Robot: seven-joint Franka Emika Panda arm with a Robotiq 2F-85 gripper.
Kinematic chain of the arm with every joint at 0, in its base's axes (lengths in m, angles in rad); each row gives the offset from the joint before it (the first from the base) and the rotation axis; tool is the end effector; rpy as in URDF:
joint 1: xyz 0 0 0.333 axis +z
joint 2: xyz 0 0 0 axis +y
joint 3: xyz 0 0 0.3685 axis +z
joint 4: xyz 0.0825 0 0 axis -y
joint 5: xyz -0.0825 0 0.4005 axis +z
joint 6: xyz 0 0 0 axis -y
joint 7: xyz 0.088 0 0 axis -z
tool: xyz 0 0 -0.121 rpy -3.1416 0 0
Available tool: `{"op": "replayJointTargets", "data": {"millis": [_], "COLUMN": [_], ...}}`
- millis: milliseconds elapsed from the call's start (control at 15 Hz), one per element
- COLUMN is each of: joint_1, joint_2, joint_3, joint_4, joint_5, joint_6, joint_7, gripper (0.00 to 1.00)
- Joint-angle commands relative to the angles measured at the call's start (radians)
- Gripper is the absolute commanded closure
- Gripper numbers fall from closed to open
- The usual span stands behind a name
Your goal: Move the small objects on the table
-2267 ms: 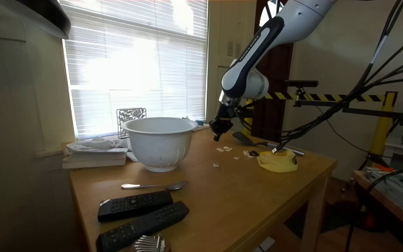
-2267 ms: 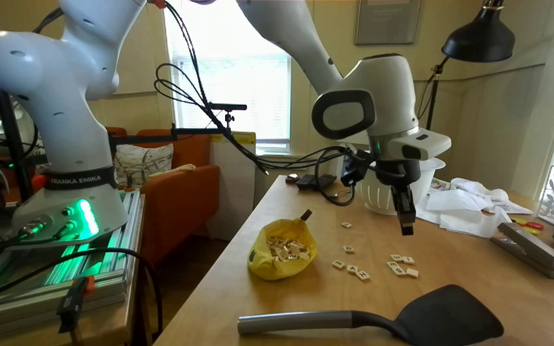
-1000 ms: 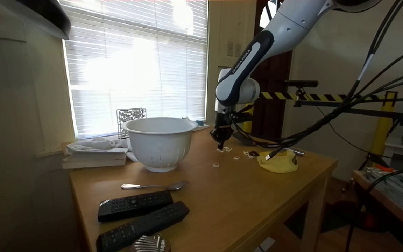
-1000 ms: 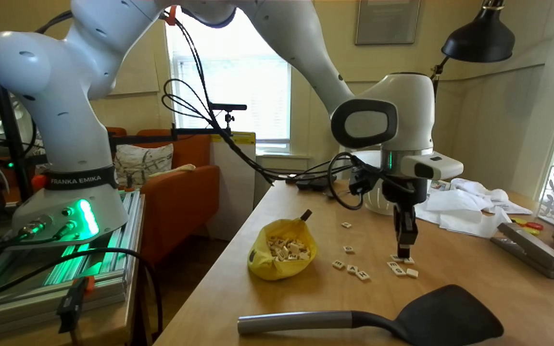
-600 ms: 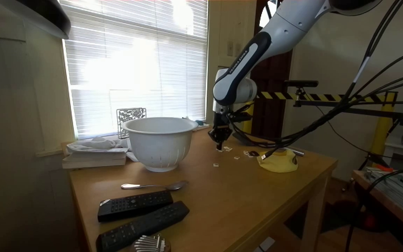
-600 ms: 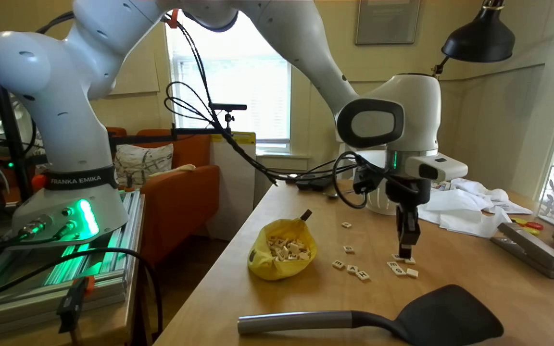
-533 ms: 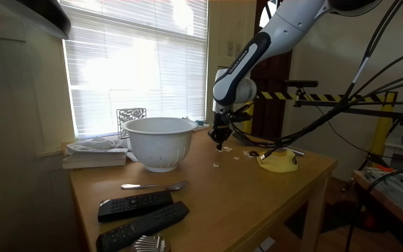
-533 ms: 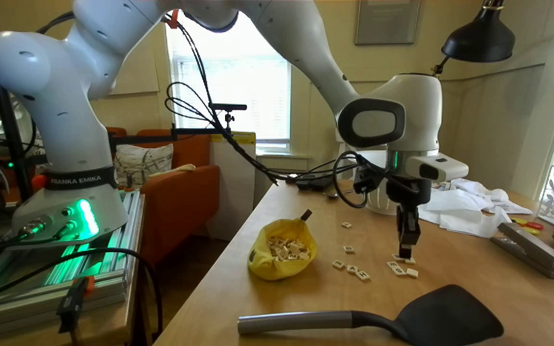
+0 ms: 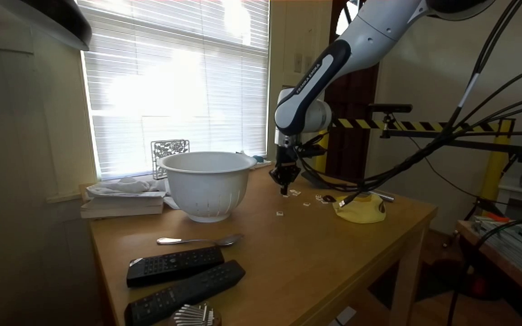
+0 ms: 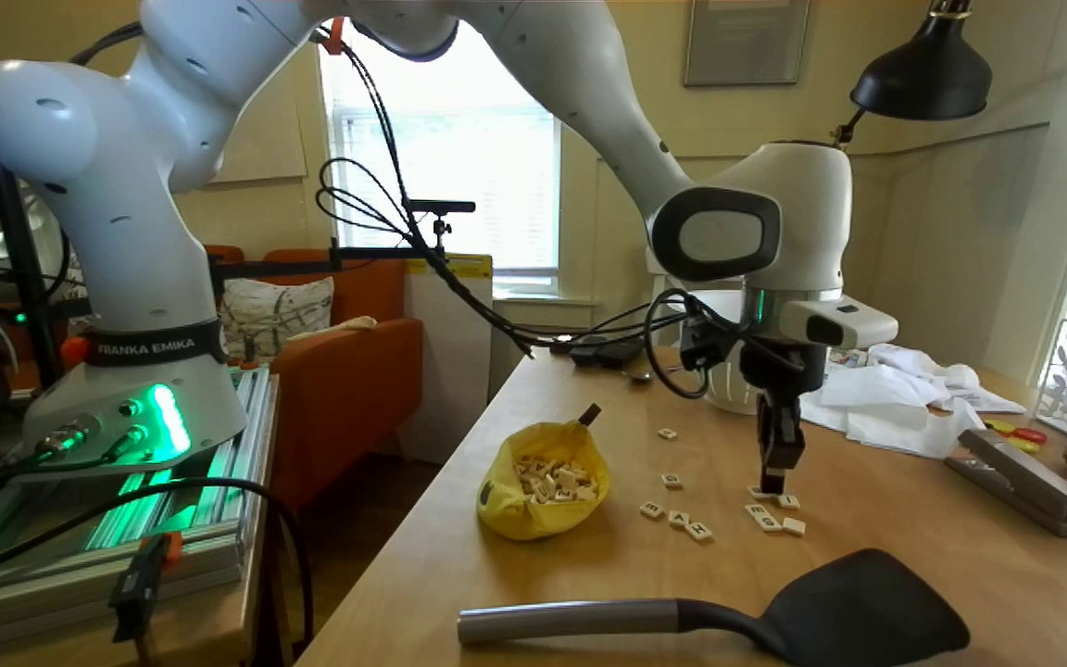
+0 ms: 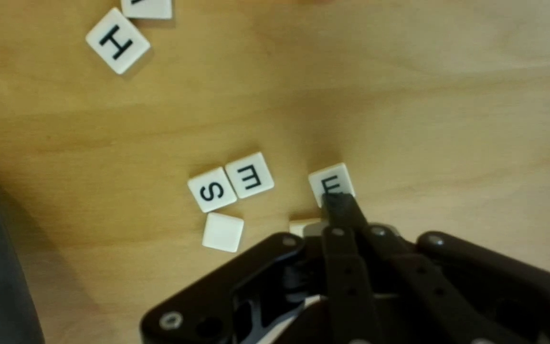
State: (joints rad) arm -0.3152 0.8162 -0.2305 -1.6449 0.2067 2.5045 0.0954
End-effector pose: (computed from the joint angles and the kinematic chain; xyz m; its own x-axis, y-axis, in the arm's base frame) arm 0.6421 -0.3622 0.1611 0.7455 -0.6622 0.0755 -0.6654 -0.7461 0.0264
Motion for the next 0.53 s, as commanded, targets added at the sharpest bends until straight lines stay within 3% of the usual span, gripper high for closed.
{"op": "replayJointTargets", "data": {"millis": [0,467], "joint_1": [-0.011,-0.022], "joint_2": [-0.029,-0.088], "joint_3": [0.040,0.087], "joint_4": [-0.071,-0.167], "joint_5": [-0.022,-0.028], "joint_6": [0.000,0.015], "joint_7": [-0.054,-0.209], "gripper": [1.00,1.00]}}
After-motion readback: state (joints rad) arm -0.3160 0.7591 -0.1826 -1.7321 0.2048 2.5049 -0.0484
